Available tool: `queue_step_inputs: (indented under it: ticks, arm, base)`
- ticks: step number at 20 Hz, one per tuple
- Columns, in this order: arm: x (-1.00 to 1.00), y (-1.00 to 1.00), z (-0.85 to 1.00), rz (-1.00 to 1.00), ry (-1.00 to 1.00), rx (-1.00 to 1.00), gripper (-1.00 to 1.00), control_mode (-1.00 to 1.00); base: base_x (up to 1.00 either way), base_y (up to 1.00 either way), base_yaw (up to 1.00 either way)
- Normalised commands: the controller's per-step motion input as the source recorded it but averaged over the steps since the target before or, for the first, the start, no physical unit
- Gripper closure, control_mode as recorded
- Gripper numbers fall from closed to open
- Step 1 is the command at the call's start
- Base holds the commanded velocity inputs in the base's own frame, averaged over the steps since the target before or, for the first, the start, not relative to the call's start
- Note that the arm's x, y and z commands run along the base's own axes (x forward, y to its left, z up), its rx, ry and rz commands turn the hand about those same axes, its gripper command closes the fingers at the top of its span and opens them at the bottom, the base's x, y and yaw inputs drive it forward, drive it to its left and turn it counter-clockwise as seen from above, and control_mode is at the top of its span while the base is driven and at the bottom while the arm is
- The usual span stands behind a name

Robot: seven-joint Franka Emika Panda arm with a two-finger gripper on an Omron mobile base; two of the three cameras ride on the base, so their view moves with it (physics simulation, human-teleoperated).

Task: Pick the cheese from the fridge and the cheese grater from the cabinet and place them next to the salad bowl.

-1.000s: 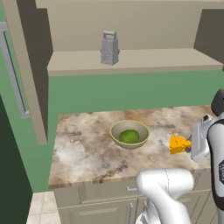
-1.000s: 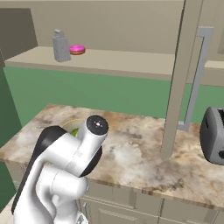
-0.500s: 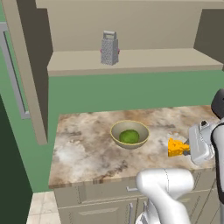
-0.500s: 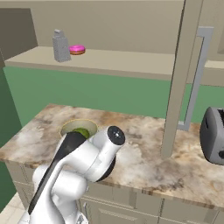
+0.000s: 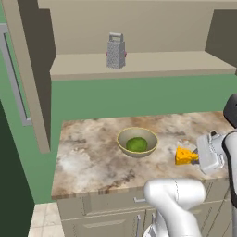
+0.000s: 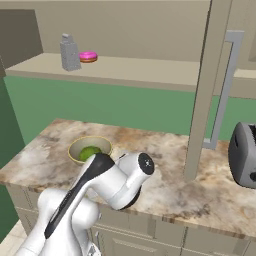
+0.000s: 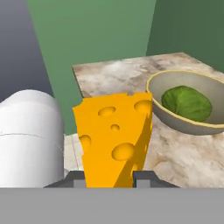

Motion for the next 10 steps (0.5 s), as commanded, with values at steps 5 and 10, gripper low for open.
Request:
queue_step_inputs:
  ticks: [5,10]
  arm:
    - [0.44,0.00,-0.01,0.00,0.00,0.00,1.00,-1.00]
    - [0.38,-0.01,-0.19,0.01,0.01,0.01,1.00,-1.00]
  base:
    - [0.00,0.00,0.00]
    - [0.00,0.00,0.00]
